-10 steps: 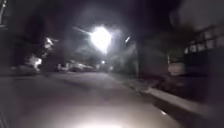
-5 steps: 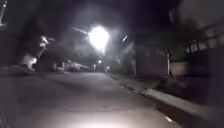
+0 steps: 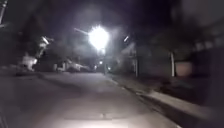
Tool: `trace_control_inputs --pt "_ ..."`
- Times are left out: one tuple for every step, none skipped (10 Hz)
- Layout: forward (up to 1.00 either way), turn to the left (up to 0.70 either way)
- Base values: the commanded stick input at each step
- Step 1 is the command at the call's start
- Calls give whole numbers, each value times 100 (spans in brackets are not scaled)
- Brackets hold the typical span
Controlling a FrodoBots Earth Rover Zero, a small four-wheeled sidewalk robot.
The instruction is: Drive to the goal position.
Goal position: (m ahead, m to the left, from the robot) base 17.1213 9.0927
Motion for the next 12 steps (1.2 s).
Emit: trace_control_inputs --pt "50 0" --pt "50 0" --pt "50 0" --pt "50 0" --pt "50 0" --pt "50 0" --pt "50 0" --pt "50 0" --pt "50 0" --pt "50 0" --pt "50 0" --pt "50 0"
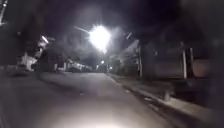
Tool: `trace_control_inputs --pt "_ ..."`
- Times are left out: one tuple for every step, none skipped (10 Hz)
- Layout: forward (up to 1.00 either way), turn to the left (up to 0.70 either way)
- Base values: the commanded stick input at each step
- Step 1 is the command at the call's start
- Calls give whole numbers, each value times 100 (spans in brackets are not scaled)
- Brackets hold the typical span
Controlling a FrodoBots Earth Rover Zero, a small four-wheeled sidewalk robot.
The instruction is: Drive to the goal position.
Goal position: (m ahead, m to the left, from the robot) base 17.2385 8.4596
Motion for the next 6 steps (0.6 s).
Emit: trace_control_inputs --pt "50 0" --pt "50 0" --pt "50 0" --pt "50 0" --pt "50 0" --pt "50 0"
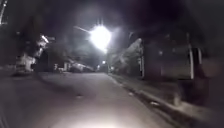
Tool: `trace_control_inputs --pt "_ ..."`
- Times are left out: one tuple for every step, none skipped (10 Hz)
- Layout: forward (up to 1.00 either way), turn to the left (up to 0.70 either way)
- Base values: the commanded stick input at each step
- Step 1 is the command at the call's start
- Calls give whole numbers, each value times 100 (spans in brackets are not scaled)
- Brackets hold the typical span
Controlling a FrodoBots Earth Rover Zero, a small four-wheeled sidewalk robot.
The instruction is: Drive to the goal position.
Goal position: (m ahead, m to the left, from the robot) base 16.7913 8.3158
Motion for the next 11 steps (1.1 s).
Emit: trace_control_inputs --pt "50 0" --pt "50 0" --pt "50 0" --pt "50 0" --pt "50 0" --pt "50 0" --pt "50 0" --pt "50 0" --pt "50 0" --pt "50 0" --pt "50 0"
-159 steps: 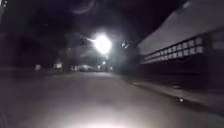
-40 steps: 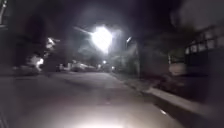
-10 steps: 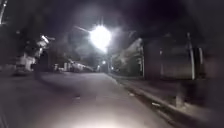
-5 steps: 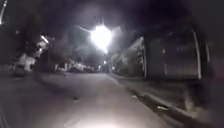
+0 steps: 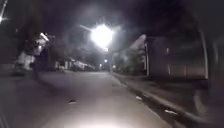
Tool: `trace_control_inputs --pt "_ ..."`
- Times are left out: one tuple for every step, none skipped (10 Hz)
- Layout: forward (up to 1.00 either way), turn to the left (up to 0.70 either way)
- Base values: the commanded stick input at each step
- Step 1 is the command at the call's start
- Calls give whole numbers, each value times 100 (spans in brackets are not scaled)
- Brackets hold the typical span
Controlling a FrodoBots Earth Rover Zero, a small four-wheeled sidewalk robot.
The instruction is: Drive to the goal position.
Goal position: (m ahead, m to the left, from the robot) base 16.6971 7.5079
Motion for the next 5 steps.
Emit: trace_control_inputs --pt "50 0" --pt "50 0" --pt "50 0" --pt "50 0" --pt "50 0"
